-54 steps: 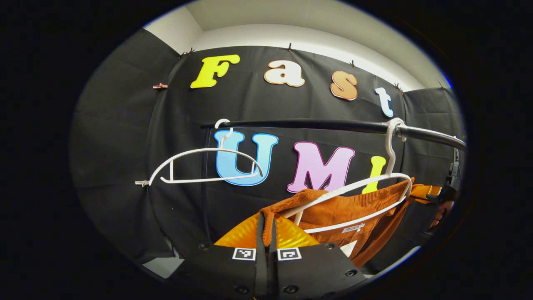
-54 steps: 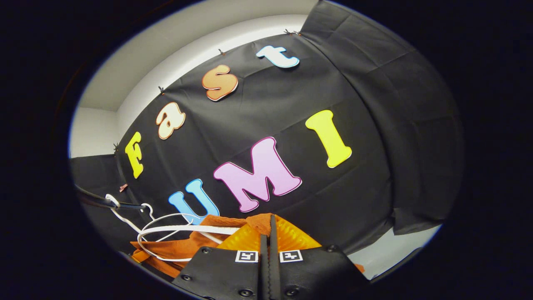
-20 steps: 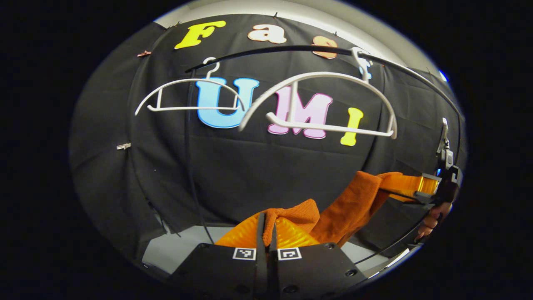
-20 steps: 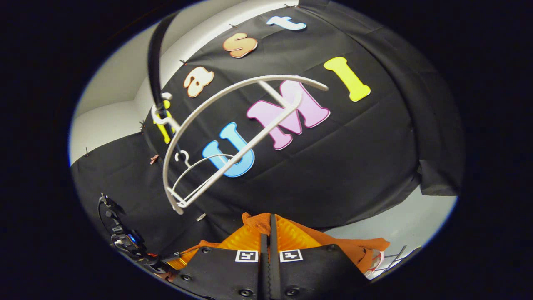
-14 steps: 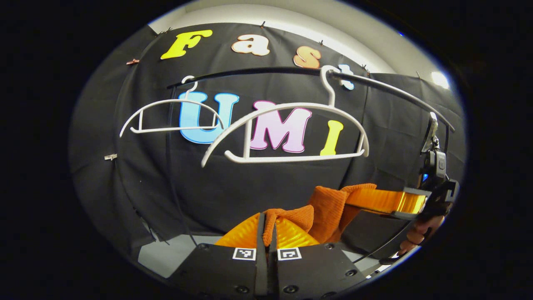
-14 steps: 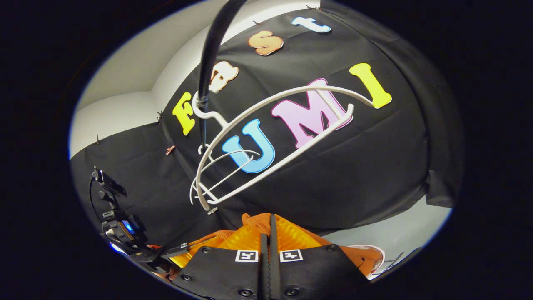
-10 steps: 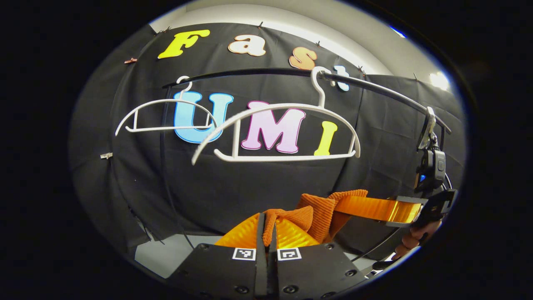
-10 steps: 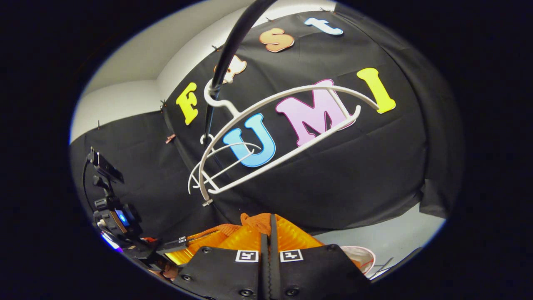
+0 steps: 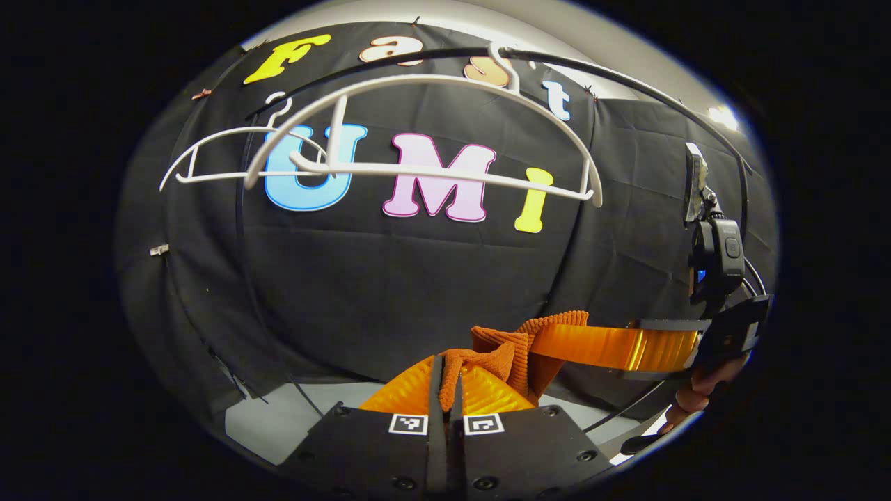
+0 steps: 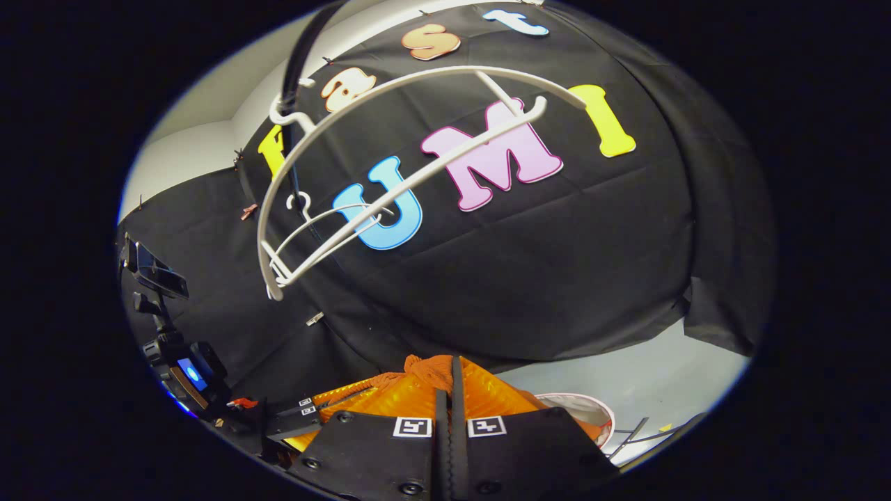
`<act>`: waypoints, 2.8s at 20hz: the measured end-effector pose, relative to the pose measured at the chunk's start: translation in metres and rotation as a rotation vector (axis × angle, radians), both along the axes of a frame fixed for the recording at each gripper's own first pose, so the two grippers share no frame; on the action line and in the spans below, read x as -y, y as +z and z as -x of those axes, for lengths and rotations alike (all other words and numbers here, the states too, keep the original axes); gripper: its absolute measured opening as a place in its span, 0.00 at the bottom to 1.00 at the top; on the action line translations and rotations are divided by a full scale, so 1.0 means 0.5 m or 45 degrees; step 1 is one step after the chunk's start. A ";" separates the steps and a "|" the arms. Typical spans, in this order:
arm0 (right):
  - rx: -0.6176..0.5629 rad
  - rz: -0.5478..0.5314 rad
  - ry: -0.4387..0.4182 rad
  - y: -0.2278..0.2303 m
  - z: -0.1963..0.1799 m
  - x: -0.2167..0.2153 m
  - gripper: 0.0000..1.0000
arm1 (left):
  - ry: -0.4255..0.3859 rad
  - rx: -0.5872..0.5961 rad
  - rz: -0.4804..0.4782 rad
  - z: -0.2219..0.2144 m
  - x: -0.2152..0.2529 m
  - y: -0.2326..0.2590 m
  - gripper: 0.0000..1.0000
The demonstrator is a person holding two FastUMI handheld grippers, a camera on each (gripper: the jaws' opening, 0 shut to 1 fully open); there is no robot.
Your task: Grasp the clothes on the hanger with both hands and then place them into the laundry hamper below.
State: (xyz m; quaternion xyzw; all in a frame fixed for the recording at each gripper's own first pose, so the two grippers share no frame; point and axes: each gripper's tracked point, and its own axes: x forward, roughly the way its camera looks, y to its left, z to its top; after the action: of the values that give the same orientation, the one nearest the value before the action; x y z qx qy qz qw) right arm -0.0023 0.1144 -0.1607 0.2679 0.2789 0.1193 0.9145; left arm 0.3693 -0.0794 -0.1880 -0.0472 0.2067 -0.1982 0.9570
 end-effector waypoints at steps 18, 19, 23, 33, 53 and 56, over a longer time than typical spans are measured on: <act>-0.431 0.590 0.111 -0.448 0.141 0.071 0.99 | 0.033 -0.406 -0.160 0.030 -0.005 -0.368 0.96; -0.427 0.593 0.100 -0.443 0.144 0.073 0.99 | 0.046 -0.398 -0.154 0.030 -0.011 -0.356 0.96; -0.338 0.656 0.023 -0.351 0.151 0.090 0.99 | 0.140 -0.350 -0.127 0.045 -0.047 -0.288 0.96; -0.013 0.559 -0.133 -0.013 0.179 0.063 0.98 | 0.287 -0.007 -0.180 0.138 -0.152 0.022 0.95; 0.591 0.722 -0.366 0.503 0.342 0.004 0.98 | 0.342 0.531 -0.096 0.383 -0.306 0.477 0.92; 0.642 0.716 -0.343 0.543 0.376 -0.014 0.98 | 0.350 0.556 -0.113 0.401 -0.317 0.488 0.92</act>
State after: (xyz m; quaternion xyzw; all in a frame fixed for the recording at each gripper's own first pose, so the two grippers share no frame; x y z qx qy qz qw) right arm -0.1901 0.1214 0.1108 0.0037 0.0299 -0.0208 0.9993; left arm 0.1690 0.0793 0.0559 0.0112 -0.0044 -0.0625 0.9980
